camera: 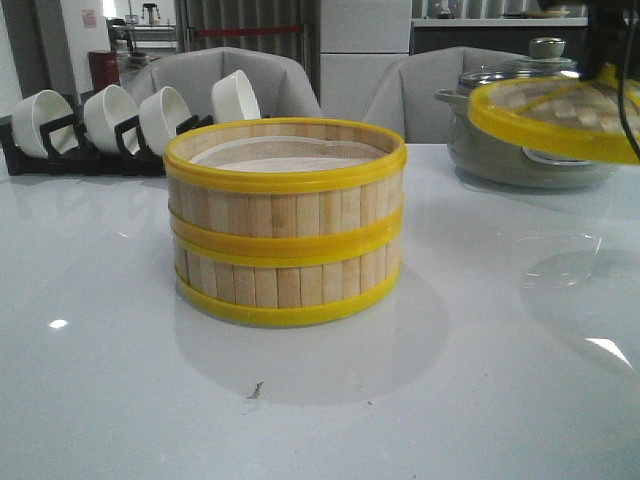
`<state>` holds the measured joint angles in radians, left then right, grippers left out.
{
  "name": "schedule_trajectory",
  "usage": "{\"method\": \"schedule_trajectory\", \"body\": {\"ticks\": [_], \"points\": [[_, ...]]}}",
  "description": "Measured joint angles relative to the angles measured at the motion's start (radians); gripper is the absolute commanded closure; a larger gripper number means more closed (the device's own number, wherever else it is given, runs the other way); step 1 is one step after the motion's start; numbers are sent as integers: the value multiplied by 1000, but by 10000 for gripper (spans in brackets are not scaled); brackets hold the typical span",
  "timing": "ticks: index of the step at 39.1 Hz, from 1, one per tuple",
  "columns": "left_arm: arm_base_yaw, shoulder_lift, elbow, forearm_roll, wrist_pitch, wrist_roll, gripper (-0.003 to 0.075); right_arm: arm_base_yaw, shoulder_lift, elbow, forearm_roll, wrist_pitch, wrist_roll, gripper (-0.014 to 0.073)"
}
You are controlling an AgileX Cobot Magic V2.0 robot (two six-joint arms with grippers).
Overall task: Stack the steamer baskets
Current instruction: 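Lift the lid with the right gripper and carry it over the stack, then lower the lid onto the top basket and open the right gripper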
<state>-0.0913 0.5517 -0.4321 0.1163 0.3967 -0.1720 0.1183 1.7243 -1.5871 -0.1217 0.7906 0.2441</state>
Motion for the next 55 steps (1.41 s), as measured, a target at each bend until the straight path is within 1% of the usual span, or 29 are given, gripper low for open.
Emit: {"method": "schedule_trajectory", "body": {"ticks": [7,14,22,27,36,55], "points": [[0,0,0,0,0,0,629,148,52,-209,0,99,0,546],[0,0,0,0,0,0,629,313,159,-374,2,166,-13,546],[0,0,0,0,0,0,629,437,295,-506,18,206,-55,546],[0,0,0,0,0,0,629,463,351,-536,20,211,-59,546],[0,0,0,0,0,0,629,469,398,-544,20,214,-59,546],[0,0,0,0,0,0,629,469,412,-545,20,174,-59,546]]}}
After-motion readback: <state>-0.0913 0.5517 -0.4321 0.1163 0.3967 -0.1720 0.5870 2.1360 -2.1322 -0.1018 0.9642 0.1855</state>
